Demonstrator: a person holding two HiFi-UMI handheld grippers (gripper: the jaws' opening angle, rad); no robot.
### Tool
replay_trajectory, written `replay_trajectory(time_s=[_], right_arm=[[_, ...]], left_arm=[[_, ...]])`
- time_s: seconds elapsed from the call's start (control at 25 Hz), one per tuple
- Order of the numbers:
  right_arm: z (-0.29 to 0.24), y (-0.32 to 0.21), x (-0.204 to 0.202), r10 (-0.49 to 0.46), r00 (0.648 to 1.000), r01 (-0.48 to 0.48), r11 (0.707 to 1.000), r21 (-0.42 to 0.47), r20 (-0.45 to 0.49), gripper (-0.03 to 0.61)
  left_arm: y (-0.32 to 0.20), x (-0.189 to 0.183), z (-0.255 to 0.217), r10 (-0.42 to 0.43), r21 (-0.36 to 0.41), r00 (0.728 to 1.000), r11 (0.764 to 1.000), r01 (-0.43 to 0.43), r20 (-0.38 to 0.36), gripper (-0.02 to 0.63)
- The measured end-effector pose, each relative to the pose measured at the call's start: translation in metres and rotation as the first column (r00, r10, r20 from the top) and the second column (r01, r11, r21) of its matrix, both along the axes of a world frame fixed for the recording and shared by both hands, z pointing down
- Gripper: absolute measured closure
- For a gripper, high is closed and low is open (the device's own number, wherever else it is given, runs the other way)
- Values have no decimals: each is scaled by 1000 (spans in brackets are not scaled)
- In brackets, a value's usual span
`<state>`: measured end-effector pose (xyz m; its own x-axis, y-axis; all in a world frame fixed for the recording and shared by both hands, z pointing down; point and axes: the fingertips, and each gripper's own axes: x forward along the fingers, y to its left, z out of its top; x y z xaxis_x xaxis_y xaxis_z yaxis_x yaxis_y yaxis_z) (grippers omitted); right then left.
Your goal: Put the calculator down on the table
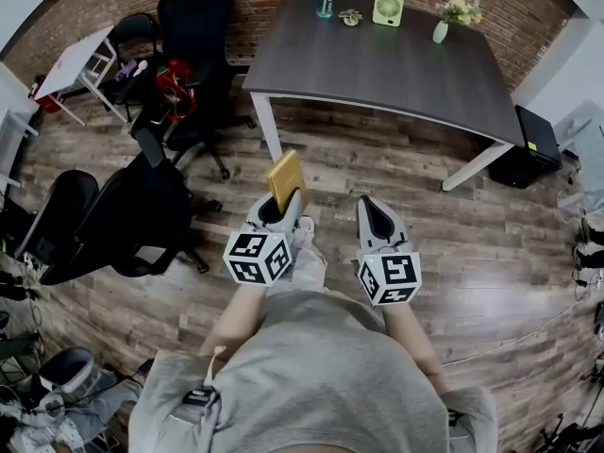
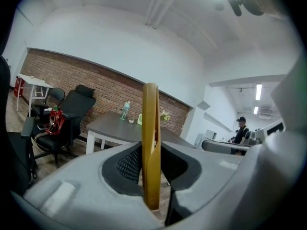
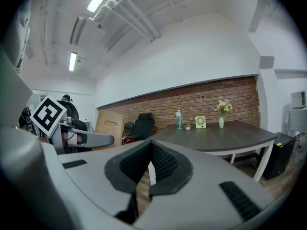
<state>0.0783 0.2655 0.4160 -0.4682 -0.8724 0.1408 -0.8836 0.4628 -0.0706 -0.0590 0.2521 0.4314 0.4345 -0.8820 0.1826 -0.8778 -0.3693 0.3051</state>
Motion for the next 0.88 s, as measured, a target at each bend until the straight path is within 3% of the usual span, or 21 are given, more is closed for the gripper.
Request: replay_trajectory(time_s=[0.4, 0.88], right_arm=[[11, -42, 5, 8, 1000, -8, 1000, -18, 9, 575], [8, -136, 0, 5, 1000, -5, 1000, -18, 3, 575]], left_arm=[[-41, 1, 5, -6, -8, 1000, 1000, 6, -2, 531], [-134, -8, 7, -16, -18, 1000, 1000, 15, -12, 531]])
